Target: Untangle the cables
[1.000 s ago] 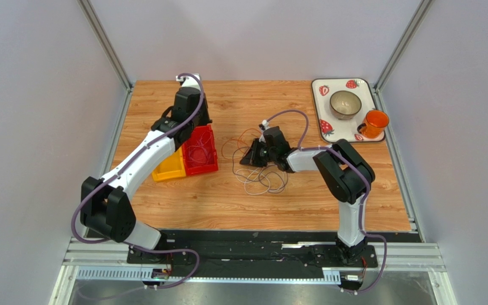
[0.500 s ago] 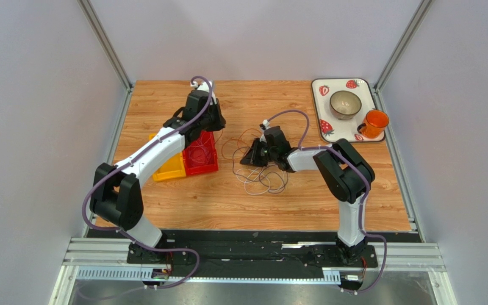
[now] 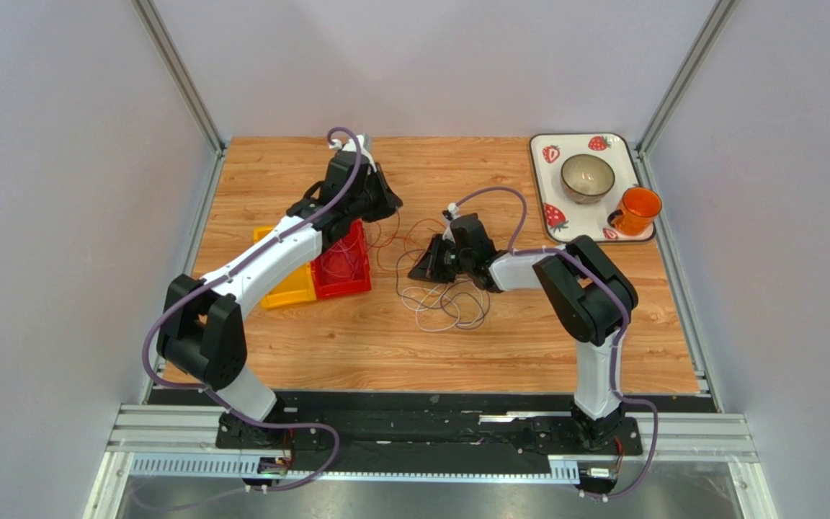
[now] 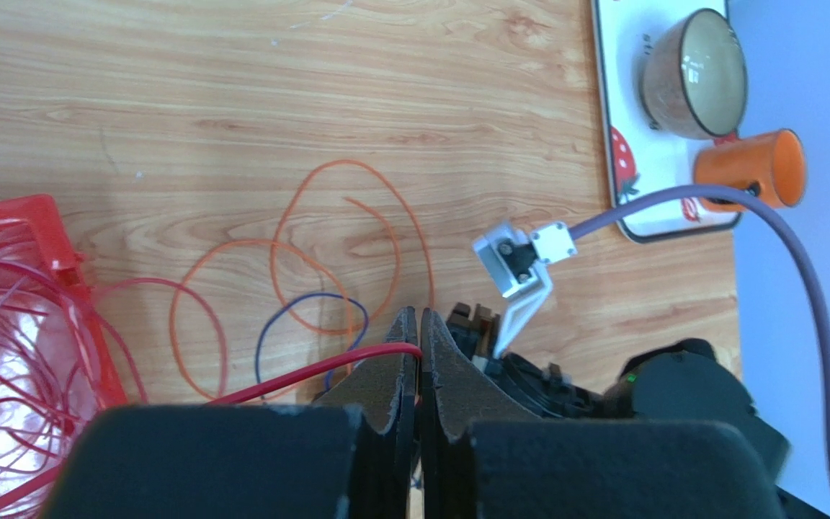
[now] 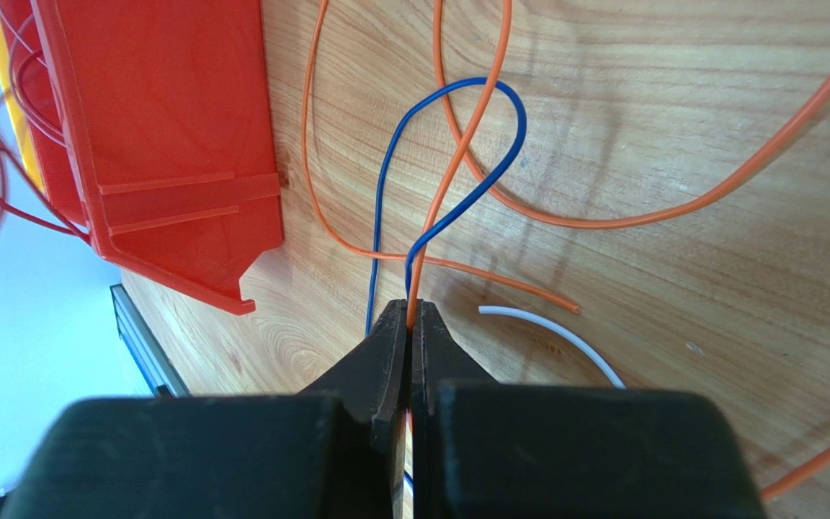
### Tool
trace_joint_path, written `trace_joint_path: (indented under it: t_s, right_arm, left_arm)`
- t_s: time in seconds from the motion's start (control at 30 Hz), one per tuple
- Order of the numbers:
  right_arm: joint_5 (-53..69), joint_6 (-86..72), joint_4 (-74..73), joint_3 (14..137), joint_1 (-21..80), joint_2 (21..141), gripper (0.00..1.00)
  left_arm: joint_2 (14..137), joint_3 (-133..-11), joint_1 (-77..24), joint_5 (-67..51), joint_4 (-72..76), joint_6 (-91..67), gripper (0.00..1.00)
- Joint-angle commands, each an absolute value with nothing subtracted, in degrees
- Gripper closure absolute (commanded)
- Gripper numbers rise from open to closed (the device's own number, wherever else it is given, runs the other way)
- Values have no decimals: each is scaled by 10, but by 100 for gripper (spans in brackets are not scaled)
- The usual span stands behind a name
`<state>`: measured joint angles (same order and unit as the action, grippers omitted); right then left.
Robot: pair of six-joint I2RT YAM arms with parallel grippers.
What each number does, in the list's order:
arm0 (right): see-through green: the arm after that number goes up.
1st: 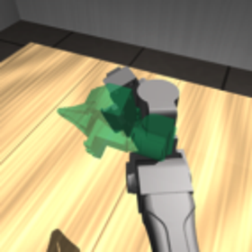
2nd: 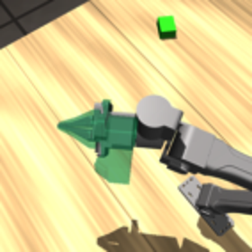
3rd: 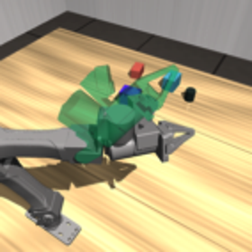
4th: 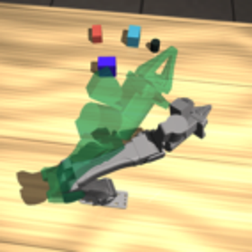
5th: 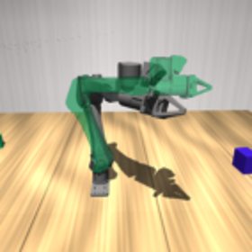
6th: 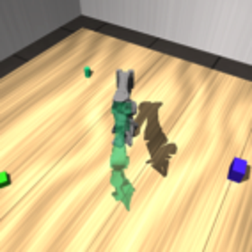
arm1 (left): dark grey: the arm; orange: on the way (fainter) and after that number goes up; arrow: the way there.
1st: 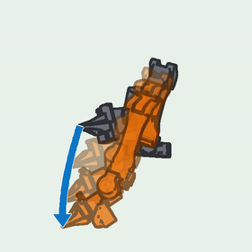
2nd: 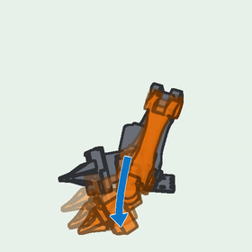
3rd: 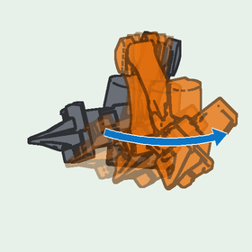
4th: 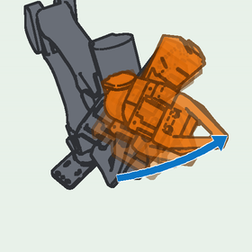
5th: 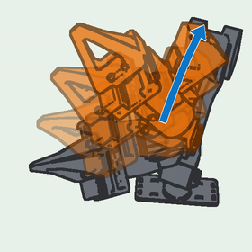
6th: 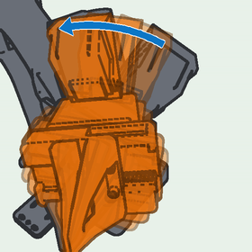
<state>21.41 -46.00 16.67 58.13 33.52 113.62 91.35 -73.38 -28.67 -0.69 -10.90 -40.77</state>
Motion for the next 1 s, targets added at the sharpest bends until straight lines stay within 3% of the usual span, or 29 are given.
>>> trace_joint_path:
  t_s: [0.0,0.53,0.97]
  right_arm:
    - [222,-468,198,593,331,1144,100]
    - [231,-475,206,595,330,1152,100]
    - [236,-475,207,596,329,1153,100]
  left_arm:
    - [885,-715,-272,26,-99,-408,100]
    - [838,-645,-177,34,-94,-389,100]
    - [924,-663,-171,71,-129,-385,100]
